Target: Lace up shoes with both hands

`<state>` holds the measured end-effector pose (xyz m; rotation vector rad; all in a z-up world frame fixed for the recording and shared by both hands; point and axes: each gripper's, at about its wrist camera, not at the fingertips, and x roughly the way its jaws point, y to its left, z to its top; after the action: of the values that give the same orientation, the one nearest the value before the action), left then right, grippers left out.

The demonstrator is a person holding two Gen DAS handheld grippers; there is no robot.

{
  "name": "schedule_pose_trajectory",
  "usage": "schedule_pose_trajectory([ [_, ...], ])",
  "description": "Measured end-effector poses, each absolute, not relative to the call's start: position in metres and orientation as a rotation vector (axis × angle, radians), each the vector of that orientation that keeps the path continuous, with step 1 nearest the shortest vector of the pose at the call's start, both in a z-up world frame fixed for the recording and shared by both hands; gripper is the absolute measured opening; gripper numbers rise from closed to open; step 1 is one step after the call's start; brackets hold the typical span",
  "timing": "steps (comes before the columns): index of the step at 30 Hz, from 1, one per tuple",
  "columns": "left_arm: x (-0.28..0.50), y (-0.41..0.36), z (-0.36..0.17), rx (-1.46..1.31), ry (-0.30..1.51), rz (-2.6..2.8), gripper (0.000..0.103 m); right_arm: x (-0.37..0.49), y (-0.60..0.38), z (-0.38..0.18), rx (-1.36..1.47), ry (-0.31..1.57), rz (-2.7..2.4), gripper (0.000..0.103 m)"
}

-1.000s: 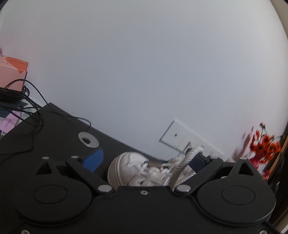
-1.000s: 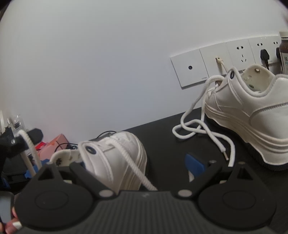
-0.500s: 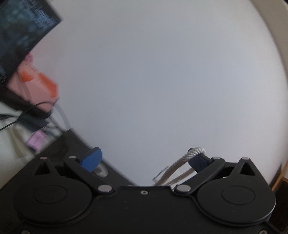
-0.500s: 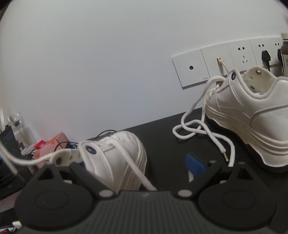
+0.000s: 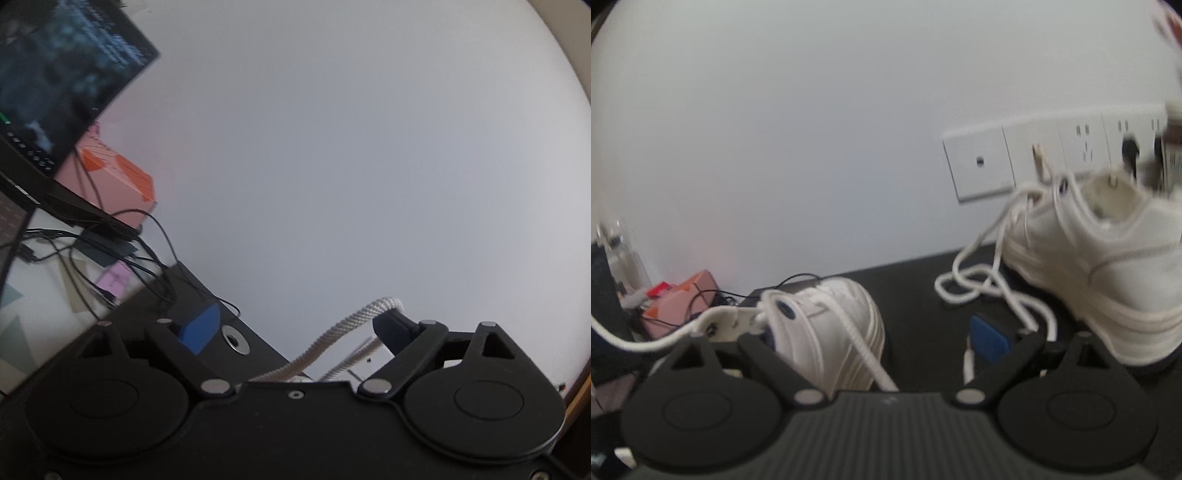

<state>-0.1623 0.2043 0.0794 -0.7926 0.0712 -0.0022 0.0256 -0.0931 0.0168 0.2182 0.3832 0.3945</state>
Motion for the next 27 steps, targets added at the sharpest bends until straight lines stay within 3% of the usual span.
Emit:
schedule_pose_trajectory([
  [1, -0.159, 0.199, 0.080, -0.775, 0.079, -0.004, 0.076, 0.020, -0.092, 0.019, 0.196, 0.345, 0.403, 0.092],
  [5, -0.142, 0.174, 0.082, -0.721, 0.113, -0.054, 0.059, -0.009, -0.090, 0.031, 0.133, 0.151, 0.430, 0.092],
  [6, -0.137, 0.166, 0.083, -0.703, 0.125, -0.079, 0.049, -0.017, -0.091, 0.034, 0.127, 0.095, 0.435, 0.092],
  [7, -0.132, 0.159, 0.085, -0.684, 0.136, -0.100, 0.046, -0.024, -0.093, 0.037, 0.131, 0.047, 0.438, 0.093],
  [19, -0.098, 0.117, 0.088, -0.686, 0.171, -0.285, 0.044, -0.076, -0.107, 0.047, 0.120, -0.296, 0.590, 0.090],
  [23, -0.080, 0.122, 0.080, -0.703, 0.200, -0.290, 0.044, -0.083, -0.109, 0.048, 0.095, -0.318, 0.635, 0.070],
  [27, -0.062, 0.126, 0.077, -0.750, 0.205, -0.349, 0.044, -0.080, -0.105, 0.045, 0.059, -0.275, 0.656, 0.064],
])
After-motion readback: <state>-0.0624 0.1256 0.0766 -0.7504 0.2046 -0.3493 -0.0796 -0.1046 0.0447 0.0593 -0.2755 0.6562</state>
